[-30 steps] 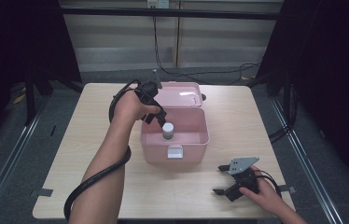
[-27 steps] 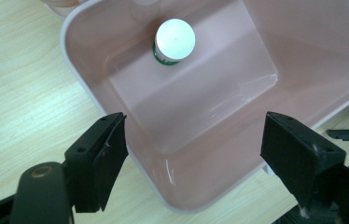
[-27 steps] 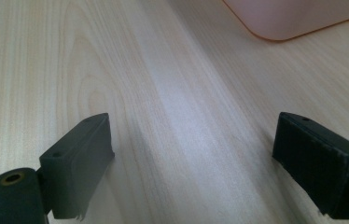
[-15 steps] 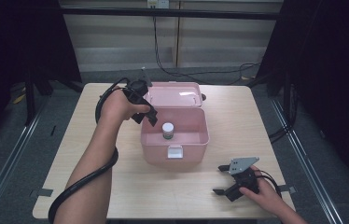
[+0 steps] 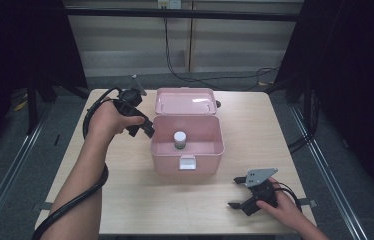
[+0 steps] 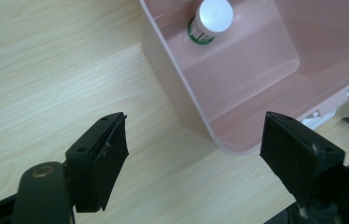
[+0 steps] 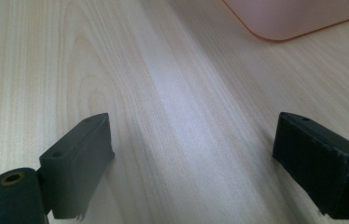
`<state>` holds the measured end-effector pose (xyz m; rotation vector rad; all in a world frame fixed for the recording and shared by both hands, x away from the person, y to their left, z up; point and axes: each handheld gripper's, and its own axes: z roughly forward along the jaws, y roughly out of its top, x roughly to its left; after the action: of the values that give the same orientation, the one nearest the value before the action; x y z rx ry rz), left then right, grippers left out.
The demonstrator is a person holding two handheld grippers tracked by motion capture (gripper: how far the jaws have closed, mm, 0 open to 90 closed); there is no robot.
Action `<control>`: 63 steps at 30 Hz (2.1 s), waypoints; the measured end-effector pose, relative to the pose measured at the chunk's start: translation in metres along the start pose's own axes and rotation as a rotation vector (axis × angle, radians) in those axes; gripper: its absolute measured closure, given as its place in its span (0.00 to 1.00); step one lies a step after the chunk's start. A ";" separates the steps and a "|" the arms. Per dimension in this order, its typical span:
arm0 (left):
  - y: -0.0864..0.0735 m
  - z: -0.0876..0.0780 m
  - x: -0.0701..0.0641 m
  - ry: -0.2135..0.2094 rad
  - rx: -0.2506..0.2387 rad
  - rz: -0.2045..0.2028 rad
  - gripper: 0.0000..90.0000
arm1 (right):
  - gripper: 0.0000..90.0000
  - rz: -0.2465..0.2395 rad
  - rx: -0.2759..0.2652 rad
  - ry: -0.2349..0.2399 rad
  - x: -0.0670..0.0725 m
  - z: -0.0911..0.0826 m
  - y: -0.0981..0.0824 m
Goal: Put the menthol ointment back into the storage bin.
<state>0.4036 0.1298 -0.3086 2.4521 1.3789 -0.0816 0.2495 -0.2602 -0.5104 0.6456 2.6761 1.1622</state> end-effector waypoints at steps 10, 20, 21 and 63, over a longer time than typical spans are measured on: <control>-0.018 0.005 0.008 0.002 -0.004 0.028 0.25 | 0.13 0.000 -0.001 -0.001 0.000 0.000 0.000; -0.036 0.019 0.016 -0.012 -0.008 0.025 0.25 | 0.12 0.000 -0.002 -0.001 0.000 0.000 0.000; -0.038 0.020 0.017 -0.016 -0.013 0.026 0.25 | 0.12 0.001 -0.001 0.002 0.000 0.000 0.000; -0.090 0.097 0.030 -0.095 -0.059 0.077 0.25 | 0.12 0.003 0.000 0.002 0.000 0.000 0.000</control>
<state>0.3540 0.1679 -0.4292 2.4166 1.2292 -0.1354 0.2492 -0.2601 -0.5106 0.6495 2.6778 1.1643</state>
